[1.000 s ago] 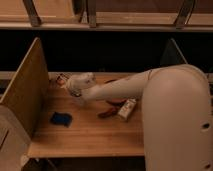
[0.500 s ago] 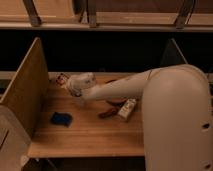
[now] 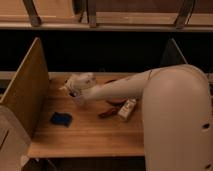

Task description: Place the eraser in the ceramic cup

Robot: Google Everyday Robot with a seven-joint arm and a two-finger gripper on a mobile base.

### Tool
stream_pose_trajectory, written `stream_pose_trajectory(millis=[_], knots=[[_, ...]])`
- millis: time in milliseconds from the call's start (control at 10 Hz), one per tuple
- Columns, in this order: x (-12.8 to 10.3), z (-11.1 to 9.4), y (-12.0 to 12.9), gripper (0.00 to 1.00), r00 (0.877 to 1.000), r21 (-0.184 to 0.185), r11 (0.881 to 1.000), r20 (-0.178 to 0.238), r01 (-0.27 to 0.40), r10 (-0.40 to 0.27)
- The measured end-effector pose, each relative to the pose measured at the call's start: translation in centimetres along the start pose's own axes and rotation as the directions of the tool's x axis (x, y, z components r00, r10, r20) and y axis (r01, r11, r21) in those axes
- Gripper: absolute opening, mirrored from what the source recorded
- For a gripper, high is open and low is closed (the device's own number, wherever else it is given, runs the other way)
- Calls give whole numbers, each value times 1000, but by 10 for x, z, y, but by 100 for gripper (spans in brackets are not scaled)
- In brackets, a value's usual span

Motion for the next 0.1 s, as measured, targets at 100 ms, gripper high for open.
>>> stream_pose_trajectory(millis=[100], knots=[[0,0,0,80,1000,0,1000,0,0,0]])
